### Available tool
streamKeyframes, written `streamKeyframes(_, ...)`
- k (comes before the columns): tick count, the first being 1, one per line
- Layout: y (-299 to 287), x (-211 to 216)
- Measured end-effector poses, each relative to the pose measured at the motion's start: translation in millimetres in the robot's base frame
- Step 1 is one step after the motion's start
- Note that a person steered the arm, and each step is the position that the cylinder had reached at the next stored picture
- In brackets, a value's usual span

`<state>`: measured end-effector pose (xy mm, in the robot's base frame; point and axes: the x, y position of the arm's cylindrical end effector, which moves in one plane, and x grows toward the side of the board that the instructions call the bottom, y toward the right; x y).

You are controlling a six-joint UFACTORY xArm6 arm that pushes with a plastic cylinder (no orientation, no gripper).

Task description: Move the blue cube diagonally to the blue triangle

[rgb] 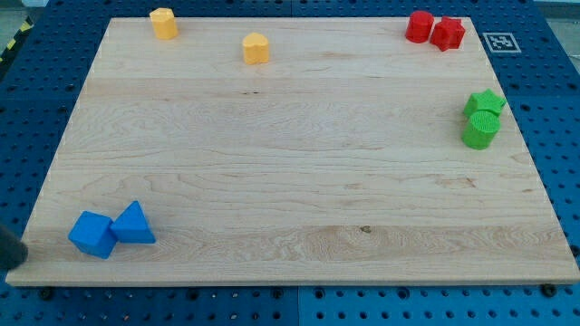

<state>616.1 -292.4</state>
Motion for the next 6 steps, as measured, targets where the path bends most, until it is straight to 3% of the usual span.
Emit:
streamKeyframes(4,109,-17)
streamKeyframes(6,76,-27)
